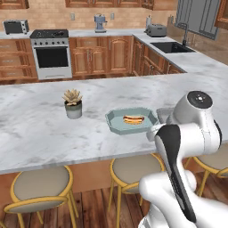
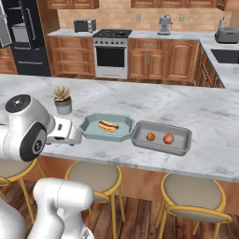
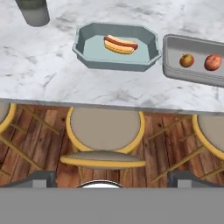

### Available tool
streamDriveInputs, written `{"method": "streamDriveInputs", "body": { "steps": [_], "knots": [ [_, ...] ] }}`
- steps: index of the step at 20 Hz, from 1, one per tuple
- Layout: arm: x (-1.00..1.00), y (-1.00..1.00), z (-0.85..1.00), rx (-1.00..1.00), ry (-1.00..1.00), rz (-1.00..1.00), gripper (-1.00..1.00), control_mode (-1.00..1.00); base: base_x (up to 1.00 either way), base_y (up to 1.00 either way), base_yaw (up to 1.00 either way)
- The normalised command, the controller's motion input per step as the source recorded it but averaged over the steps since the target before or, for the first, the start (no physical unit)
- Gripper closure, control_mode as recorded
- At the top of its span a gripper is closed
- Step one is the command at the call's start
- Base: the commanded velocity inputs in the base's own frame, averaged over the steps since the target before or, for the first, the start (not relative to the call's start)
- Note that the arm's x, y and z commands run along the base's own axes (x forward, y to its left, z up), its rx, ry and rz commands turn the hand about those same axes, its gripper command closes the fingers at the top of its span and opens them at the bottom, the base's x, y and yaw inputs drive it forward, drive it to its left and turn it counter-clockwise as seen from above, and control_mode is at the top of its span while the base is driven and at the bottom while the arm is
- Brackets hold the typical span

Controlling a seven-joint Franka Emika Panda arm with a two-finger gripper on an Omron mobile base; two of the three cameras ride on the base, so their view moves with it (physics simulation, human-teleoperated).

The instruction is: Place the cold items (apple and peach) from the fridge in one tupperware on the dining counter. Place the warm items (kebab skewer and hot dog) in the stove area in another tupperware.

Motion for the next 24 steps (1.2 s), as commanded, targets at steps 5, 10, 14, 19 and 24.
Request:
{"method": "streamDriveInputs", "body": {
  "steps": [5, 10, 14, 19, 24],
  "knots": [
    [0.01, -0.04, 0.00, 0.00, 0.00, -0.02, -1.00, 1.00, -0.13, 0.01, 0.00],
    [0.00, 0.00, 0.00, 0.00, 0.00, 0.00, -1.00, 1.00, -1.00, 0.79, 0.01],
    [0.00, 0.00, 0.00, 0.00, 0.00, 0.00, -1.00, 1.00, -0.68, 1.00, 0.00],
    [0.00, 0.00, 0.00, 0.00, 0.00, 0.00, -1.00, 1.00, -0.07, 1.00, 0.00],
    [0.00, 0.00, 0.00, 0.00, 0.00, 0.00, -1.00, 1.00, 0.15, 1.00, 0.00]
  ]
}}
